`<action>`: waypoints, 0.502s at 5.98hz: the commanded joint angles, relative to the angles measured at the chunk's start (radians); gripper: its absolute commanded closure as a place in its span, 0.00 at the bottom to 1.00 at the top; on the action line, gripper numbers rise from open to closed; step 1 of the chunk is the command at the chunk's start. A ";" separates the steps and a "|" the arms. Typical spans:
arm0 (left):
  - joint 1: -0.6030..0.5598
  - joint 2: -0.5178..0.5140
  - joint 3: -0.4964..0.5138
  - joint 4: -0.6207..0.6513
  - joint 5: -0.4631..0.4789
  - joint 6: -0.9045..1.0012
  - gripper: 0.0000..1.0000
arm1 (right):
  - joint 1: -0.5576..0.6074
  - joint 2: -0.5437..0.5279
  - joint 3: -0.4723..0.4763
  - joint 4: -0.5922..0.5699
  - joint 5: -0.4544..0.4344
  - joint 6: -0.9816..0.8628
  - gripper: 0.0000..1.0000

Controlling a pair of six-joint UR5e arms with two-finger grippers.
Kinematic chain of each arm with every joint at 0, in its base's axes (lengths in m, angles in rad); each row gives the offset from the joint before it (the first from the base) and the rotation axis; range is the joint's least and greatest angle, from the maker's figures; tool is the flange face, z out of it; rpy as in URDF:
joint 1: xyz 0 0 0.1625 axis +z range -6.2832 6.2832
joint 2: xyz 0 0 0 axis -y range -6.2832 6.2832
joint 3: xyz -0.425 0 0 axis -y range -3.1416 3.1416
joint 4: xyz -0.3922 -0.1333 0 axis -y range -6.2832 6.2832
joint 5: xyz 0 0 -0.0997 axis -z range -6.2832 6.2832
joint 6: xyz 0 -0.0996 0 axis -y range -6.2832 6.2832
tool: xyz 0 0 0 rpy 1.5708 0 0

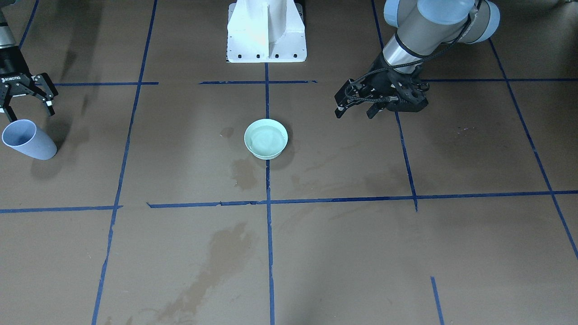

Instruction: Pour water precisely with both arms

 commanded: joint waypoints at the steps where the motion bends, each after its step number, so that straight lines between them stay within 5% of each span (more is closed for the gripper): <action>1: -0.010 0.001 -0.012 0.001 0.001 0.000 0.00 | -0.072 0.000 -0.032 0.001 -0.167 0.074 0.01; 3: -0.030 0.007 -0.014 0.001 0.001 0.000 0.00 | -0.188 0.009 -0.060 -0.001 -0.377 0.211 0.00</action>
